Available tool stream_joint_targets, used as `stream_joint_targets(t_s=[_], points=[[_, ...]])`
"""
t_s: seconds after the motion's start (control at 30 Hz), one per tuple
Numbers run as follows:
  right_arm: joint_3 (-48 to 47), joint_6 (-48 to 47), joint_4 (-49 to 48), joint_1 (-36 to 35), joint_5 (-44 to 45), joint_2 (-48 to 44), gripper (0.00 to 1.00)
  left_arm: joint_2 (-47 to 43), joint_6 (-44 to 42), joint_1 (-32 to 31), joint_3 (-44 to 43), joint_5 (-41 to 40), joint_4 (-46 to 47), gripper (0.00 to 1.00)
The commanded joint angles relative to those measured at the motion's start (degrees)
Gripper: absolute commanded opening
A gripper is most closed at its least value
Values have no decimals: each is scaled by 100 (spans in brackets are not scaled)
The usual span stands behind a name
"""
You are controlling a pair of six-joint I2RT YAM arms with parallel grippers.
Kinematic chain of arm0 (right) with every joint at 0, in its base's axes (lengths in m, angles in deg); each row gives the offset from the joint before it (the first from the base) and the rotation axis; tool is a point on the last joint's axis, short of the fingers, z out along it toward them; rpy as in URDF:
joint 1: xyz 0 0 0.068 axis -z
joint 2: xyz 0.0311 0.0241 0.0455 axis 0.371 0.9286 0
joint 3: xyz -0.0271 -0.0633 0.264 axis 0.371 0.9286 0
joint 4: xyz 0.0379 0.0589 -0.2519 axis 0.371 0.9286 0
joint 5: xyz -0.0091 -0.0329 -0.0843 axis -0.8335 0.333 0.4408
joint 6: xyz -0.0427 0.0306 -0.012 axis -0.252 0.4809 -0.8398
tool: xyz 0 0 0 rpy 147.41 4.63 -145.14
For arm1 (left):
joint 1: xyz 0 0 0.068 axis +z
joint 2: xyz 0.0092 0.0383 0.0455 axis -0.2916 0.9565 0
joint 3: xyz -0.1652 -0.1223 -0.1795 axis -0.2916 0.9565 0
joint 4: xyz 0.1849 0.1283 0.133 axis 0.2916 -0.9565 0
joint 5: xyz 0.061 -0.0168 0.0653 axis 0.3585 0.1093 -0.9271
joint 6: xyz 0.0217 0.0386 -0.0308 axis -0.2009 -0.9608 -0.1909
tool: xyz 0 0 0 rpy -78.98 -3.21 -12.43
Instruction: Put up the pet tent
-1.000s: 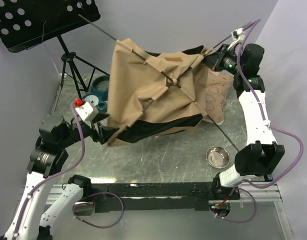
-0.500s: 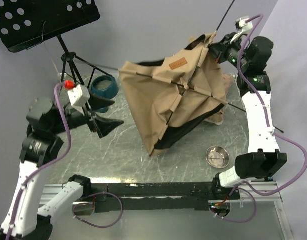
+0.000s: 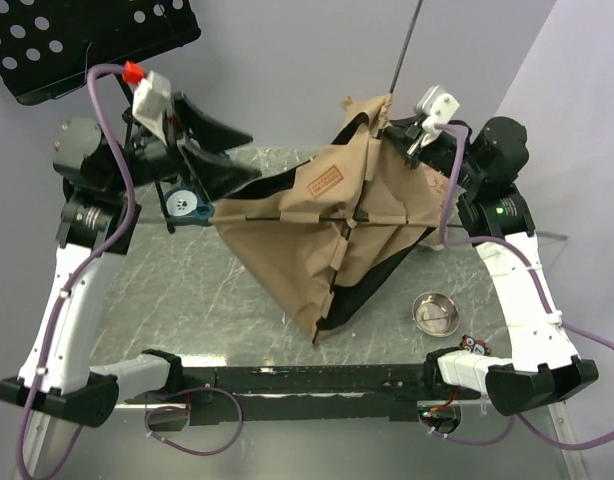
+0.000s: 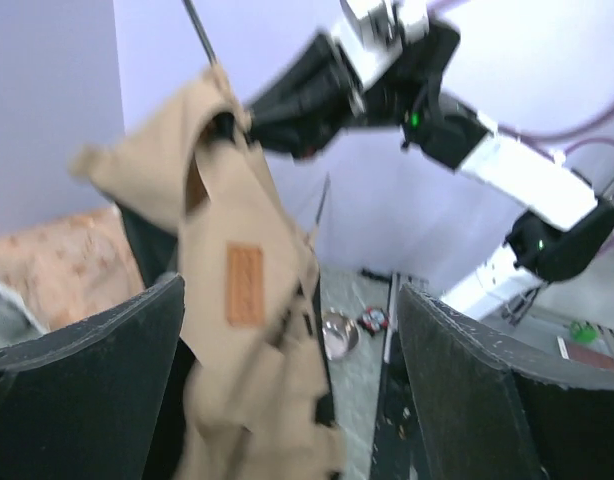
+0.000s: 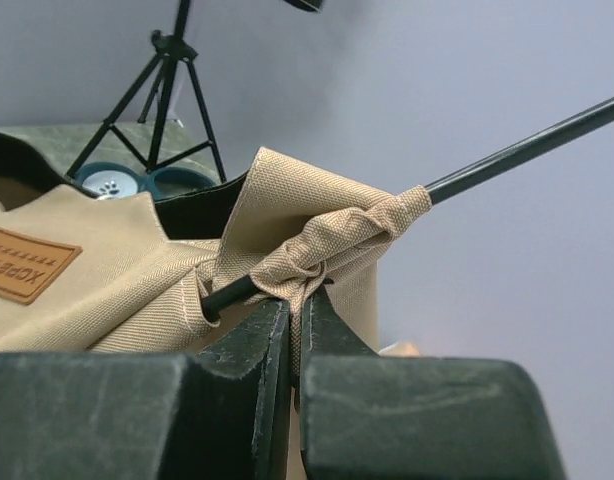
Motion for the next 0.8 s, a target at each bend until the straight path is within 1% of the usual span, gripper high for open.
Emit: stream_joint_targets(t_s=[0.0,0.1,0.17,0.27,0.3,0.43,0.5,0.63,0.77], points=[[-73,-559,-594,-163,124,-244,0,321,656,0,-627,-152,909,89],[-74,-645,-735,-163,117,-323,0,462,612,0,-645,-293,1286,91],[-56,-847,-691,-268,72,-376,0,629,1145,0,-759,-443,1820,93],[75,-1304,-699,-514,72,-507,0,1006,2374,-70,-769,-347,2682,91],[180,-1427,-726,-601,81,-560,0,1086,2604,-140,-751,-373,2798,91],[287,-1752,-665,-935,81,-692,0,1332,2090,-588,-891,-364,2466,91],[322,-1928,-621,-1129,160,-753,0,1455,1686,-843,-1084,-522,1976,91],[313,-2043,-524,-1471,186,-806,0,1631,1359,-1195,-1173,-592,1666,90],[304,-2035,-471,-1692,186,-824,0,1781,1288,-1415,-1226,-549,1595,89]])
